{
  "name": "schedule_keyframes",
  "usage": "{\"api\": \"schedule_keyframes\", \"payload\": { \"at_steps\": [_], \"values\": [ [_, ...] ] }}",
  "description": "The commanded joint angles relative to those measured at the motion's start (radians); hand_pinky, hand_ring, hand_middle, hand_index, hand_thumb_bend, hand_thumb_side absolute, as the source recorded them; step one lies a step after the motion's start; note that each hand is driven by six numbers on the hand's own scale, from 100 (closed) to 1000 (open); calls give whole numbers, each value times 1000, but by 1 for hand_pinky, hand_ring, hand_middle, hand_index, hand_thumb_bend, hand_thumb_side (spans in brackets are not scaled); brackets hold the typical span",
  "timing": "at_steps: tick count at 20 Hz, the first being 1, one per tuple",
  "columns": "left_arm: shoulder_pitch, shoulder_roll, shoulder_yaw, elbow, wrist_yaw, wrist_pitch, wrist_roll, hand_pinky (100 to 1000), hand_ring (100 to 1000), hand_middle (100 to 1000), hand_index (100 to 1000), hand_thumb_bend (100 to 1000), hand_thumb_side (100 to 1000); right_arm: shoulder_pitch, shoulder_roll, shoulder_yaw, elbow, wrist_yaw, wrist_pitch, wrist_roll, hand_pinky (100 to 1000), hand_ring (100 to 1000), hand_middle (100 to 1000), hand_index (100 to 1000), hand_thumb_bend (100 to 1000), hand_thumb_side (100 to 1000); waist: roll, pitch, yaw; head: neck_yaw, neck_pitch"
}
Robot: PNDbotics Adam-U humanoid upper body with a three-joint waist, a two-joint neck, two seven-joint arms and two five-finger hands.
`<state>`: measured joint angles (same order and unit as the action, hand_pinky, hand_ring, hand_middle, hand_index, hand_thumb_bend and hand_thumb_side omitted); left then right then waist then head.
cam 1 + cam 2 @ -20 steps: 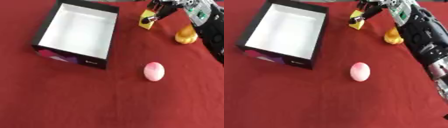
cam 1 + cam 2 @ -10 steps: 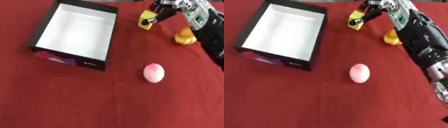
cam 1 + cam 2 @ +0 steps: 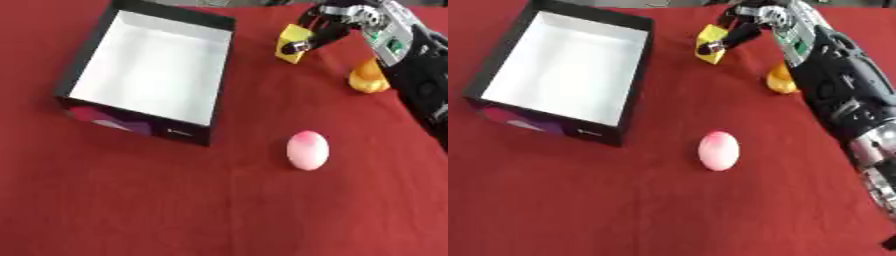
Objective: Pick up objects on the table and place them in the box.
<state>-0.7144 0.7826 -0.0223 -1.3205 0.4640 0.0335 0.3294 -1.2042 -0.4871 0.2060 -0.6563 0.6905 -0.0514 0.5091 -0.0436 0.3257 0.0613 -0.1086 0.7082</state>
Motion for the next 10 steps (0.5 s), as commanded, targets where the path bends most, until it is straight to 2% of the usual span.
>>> {"api": "schedule_keyframes", "payload": {
  "at_steps": [1, 10],
  "values": [
    [-21, 23, 4, -16, -5, 1, -2, 842, 708, 755, 844, 867, 616, -16, -13, -11, -11, -6, 8, -24, 850, 813, 756, 830, 563, 466, -6, -3, 3, -4, -13],
    [-21, 17, 3, -17, -7, 2, -5, 842, 707, 753, 838, 860, 616, -9, -3, -8, 2, -17, 14, -82, 839, 775, 701, 778, 479, 264, -6, 5, 6, -7, -19]
  ]
}}
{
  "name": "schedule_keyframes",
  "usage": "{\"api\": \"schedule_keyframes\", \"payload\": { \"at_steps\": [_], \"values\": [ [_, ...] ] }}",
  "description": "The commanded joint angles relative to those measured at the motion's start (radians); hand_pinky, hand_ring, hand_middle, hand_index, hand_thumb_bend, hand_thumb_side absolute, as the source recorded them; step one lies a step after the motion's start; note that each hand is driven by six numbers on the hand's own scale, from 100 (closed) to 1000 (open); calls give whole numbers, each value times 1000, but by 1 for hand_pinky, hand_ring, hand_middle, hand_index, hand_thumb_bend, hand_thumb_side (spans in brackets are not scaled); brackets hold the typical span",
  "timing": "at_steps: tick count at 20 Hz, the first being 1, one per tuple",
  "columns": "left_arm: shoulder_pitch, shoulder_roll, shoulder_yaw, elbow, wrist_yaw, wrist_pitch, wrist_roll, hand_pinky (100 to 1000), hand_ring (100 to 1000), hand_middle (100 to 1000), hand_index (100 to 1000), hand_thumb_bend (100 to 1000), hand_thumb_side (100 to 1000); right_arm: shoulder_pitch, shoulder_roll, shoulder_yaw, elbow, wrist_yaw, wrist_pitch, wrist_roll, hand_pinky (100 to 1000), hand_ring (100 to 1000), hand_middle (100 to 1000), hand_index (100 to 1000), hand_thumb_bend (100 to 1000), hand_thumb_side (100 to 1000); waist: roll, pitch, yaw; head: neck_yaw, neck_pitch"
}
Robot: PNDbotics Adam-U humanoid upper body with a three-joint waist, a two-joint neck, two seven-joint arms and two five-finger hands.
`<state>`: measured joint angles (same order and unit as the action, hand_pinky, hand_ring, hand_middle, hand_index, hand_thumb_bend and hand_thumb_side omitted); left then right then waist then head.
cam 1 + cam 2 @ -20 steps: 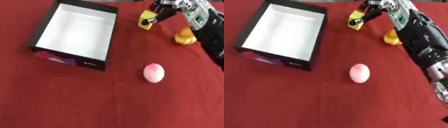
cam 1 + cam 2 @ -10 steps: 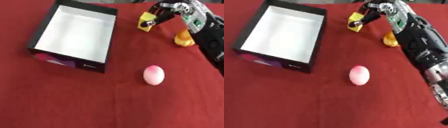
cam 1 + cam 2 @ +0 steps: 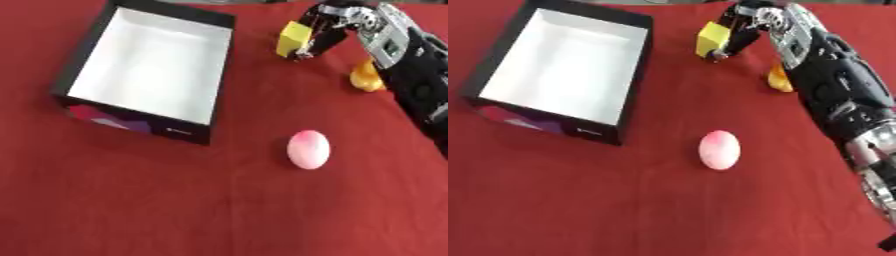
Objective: Pick up objects on the table and place them in the box.
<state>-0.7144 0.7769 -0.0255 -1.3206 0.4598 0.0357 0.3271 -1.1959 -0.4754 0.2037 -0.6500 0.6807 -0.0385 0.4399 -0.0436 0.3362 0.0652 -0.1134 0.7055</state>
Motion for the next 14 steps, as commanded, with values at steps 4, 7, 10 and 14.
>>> {"api": "schedule_keyframes", "payload": {
  "at_steps": [4, 7, 10, 14],
  "values": [
    [-20, 23, 7, -17, -3, 1, -2, 843, 707, 751, 836, 857, 616, 9, -40, 2, -31, -43, 6, -22, 832, 759, 662, 743, 463, 233, -7, -4, 5, 0, -17],
    [-19, 22, 6, -16, -2, 1, -3, 843, 706, 751, 836, 855, 617, 13, -42, 8, -45, -76, 29, -32, 831, 754, 641, 726, 454, 211, -7, -4, 5, 2, -18],
    [-18, 21, 5, -16, -3, 2, -4, 843, 706, 751, 835, 853, 617, 14, -44, 11, -53, -106, 51, -45, 828, 746, 616, 704, 414, 184, -8, -6, 5, 2, -21],
    [-15, 23, 5, -15, -3, 2, -4, 844, 706, 751, 835, 850, 618, 15, -49, 16, -69, -131, 69, -50, 829, 744, 607, 690, 371, 124, -9, -11, 3, 5, -18]
  ]
}}
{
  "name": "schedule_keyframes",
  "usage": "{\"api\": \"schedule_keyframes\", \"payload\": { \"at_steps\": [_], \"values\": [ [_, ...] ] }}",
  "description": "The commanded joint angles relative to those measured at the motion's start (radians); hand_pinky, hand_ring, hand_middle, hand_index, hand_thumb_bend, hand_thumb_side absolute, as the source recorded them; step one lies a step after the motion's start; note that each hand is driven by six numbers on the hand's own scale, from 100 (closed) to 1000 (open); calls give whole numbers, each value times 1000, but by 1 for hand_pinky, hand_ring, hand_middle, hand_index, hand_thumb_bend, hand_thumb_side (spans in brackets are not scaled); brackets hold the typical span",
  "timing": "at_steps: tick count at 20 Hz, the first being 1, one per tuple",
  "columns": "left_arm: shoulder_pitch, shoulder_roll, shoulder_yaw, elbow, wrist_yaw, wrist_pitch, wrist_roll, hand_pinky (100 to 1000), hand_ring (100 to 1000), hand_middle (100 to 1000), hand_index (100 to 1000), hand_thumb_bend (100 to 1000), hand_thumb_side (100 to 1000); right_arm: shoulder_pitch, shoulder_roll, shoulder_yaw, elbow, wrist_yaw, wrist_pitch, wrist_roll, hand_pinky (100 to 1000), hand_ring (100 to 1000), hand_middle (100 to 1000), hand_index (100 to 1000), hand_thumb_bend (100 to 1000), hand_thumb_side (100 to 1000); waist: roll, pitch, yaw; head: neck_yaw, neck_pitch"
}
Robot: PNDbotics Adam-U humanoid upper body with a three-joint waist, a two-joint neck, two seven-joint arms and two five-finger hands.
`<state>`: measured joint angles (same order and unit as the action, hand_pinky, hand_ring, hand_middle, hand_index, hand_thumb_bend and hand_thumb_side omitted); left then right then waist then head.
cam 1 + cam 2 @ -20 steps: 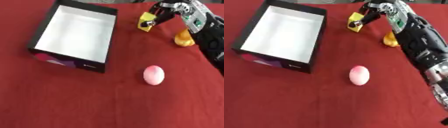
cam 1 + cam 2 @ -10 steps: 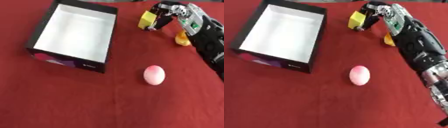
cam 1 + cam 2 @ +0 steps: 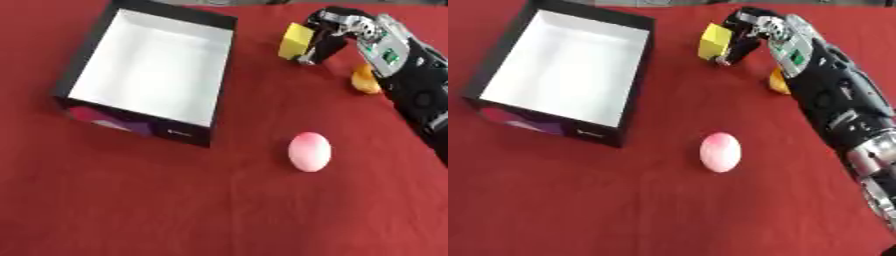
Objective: Pick up objects on the table and place them in the box.
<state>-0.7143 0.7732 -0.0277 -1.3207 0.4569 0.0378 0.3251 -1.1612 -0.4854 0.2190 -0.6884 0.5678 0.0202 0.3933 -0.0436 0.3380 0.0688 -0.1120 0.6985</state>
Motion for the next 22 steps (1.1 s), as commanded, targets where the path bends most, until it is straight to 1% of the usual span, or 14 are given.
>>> {"api": "schedule_keyframes", "payload": {
  "at_steps": [1, 2, 3, 7, 10, 12, 14, 16, 19, 22],
  "values": [
    [-14, 27, 7, -14, -1, 0, -2, 844, 706, 751, 835, 849, 618, -20, -41, 1, -36, -25, 13, -4, 830, 743, 605, 687, 335, 151, -9, -14, -2, 4, -9],
    [-12, 28, 7, -13, -1, 0, -2, 844, 706, 751, 835, 848, 619, -21, -44, 2, -44, -32, 15, -5, 830, 741, 600, 684, 342, 112, -9, -15, -3, 4, -7],
    [-11, 29, 7, -13, -1, 0, -2, 844, 706, 751, 835, 848, 619, -22, -46, 2, -50, -40, 19, -6, 830, 741, 600, 684, 342, 112, -9, -17, -4, 4, -6],
    [-8, 29, 7, -12, 1, 0, -2, 845, 707, 750, 836, 844, 620, -26, -50, 4, -80, -78, 36, -9, 831, 734, 574, 653, 293, 100, -8, -25, -8, 2, -7],
    [-5, 33, 8, -12, 2, -1, -3, 845, 707, 750, 836, 841, 620, -29, -58, 7, -113, -108, 50, -11, 833, 732, 569, 649, 276, 100, -7, -34, -10, 2, -3],
    [-3, 36, 9, -15, 3, -4, -2, 845, 707, 750, 836, 836, 620, -34, -62, 8, -147, -132, 56, -11, 835, 730, 566, 647, 263, 100, -7, -40, -11, 1, 4],
    [0, 41, 13, -23, 2, -9, 2, 843, 707, 750, 837, 832, 620, -44, -61, 8, -197, -157, 51, -21, 838, 725, 565, 648, 254, 100, -7, -47, -13, -3, 11],
    [1, 44, 17, -33, -5, -15, 7, 843, 708, 752, 840, 828, 619, -51, -55, 13, -252, -180, 61, -22, 840, 721, 565, 650, 248, 100, -7, -52, -13, -10, 16],
    [3, 48, 25, -55, -21, -26, 18, 842, 708, 752, 838, 825, 614, -81, -13, 29, -331, -197, 76, -18, 839, 720, 565, 649, 247, 100, -5, -63, -9, -39, 21],
    [-7, 56, 38, -91, -12, -37, 32, 842, 711, 753, 837, 813, 614, -106, 49, 50, -386, -171, 98, -3, 838, 719, 566, 649, 249, 100, 0, -75, 4, -81, 23]
  ]
}}
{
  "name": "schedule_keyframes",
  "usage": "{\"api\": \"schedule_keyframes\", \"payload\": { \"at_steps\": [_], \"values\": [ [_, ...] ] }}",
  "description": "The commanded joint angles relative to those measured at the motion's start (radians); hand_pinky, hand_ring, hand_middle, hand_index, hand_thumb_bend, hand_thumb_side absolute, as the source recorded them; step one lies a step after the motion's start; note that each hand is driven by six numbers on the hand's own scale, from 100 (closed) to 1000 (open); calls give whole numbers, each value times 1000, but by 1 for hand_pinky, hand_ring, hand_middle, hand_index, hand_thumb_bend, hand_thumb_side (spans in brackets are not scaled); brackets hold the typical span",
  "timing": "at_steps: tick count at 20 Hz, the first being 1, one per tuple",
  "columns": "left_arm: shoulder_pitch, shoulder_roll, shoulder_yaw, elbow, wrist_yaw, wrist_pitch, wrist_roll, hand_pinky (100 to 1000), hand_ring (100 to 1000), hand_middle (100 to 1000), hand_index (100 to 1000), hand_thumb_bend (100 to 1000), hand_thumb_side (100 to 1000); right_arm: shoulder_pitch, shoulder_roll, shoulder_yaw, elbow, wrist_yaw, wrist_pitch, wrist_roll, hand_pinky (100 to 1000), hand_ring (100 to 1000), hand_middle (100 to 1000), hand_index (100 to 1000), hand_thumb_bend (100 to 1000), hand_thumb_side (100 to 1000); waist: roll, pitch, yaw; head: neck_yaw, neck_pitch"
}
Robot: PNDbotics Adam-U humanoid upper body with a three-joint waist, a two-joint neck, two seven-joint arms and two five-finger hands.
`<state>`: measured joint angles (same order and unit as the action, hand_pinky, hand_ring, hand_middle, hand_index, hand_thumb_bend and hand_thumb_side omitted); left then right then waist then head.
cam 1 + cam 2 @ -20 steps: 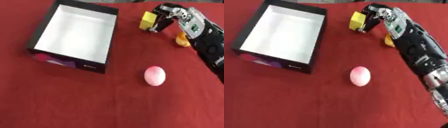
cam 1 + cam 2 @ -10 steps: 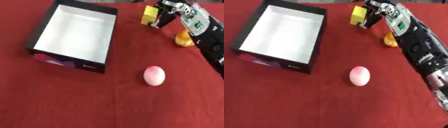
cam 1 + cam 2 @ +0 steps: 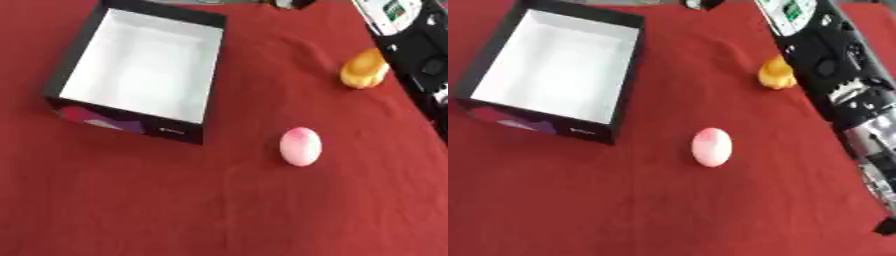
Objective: Pick up objects on the table and place them in the box.
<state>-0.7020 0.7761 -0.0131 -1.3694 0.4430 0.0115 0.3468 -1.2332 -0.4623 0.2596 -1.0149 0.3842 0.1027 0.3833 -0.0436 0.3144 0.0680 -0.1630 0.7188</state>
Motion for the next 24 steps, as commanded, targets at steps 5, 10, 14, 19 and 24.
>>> {"api": "schedule_keyframes", "payload": {
  "at_steps": [5, 10, 14, 19, 24],
  "values": [
    [-14, 79, 46, -154, 35, -32, 16, 845, 720, 758, 842, 804, 621, -53, 146, 31, -65, 74, 21, 57, 833, 716, 569, 649, 244, 100, 7, -65, 40, -81, 1],
    [28, 116, 42, -259, 73, 16, 5, 847, 720, 759, 844, 809, 623, -47, 269, 41, -14, 156, 10, 76, 828, 714, 571, 651, 251, 100, 7, -73, 56, -98, 8],
    [49, 139, 44, -284, 83, 39, 7, 846, 719, 758, 843, 812, 622, -22, 343, 51, 20, 225, -12, 66, 824, 712, 570, 649, 257, 100, 3, -74, 59, -95, 16],
    [57, 144, 46, -288, 82, 44, 12, 846, 718, 758, 842, 812, 621, 15, 388, 60, 53, 315, -49, 63, 818, 710, 569, 647, 270, 100, -4, -69, 64, -91, 17],
    [58, 141, 45, -288, 80, 43, 12, 846, 718, 757, 842, 813, 621, 29, 406, 52, 80, 384, -85, 67, 815, 709, 569, 647, 283, 100, -9, -67, 64, -92, 17]
  ]
}}
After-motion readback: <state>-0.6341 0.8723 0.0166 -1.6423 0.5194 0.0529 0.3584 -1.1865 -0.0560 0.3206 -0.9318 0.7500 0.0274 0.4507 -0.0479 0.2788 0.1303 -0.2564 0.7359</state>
